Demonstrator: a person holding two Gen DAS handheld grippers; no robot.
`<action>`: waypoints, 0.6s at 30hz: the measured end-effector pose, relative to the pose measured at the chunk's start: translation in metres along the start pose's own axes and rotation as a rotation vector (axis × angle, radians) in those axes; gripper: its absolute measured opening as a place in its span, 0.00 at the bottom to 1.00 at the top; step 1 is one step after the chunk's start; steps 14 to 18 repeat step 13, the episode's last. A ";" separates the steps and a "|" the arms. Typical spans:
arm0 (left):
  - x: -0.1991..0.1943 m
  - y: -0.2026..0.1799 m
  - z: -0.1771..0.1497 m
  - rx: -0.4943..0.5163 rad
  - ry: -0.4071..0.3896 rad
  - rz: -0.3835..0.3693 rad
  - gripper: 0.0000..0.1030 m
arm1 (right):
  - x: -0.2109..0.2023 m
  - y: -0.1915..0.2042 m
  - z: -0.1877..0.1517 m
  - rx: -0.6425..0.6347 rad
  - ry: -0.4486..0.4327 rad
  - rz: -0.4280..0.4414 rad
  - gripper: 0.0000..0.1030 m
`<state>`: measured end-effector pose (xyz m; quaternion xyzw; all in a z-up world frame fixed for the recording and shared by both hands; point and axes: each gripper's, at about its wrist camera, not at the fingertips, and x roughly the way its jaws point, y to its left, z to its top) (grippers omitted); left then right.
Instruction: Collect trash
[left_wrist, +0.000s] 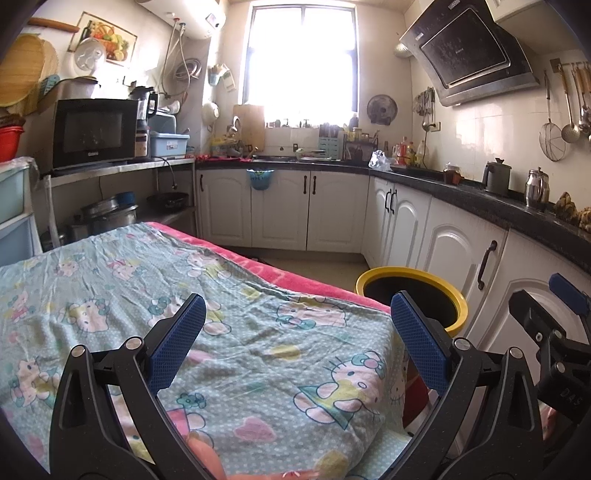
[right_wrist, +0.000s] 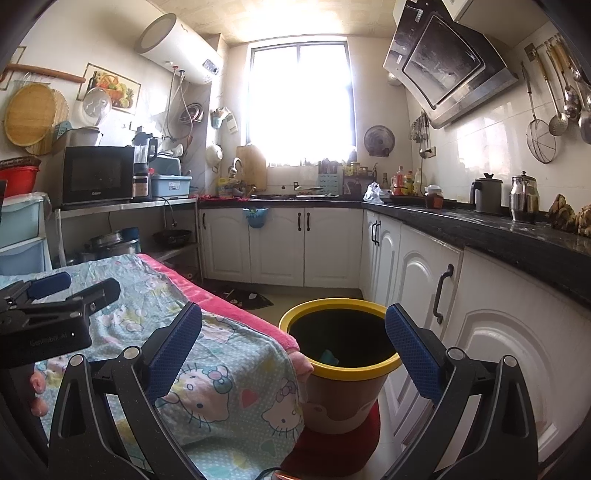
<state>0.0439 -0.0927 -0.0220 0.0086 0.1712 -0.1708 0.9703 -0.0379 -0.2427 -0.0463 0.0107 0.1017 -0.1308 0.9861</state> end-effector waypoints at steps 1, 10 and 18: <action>0.000 0.002 0.000 -0.006 0.006 -0.003 0.90 | 0.001 0.000 0.003 0.002 0.002 0.009 0.94; -0.051 0.118 0.014 -0.229 0.109 0.330 0.90 | 0.038 0.091 0.056 -0.117 0.088 0.499 0.94; -0.092 0.197 -0.003 -0.346 0.165 0.660 0.90 | 0.053 0.181 0.063 -0.215 0.188 0.796 0.94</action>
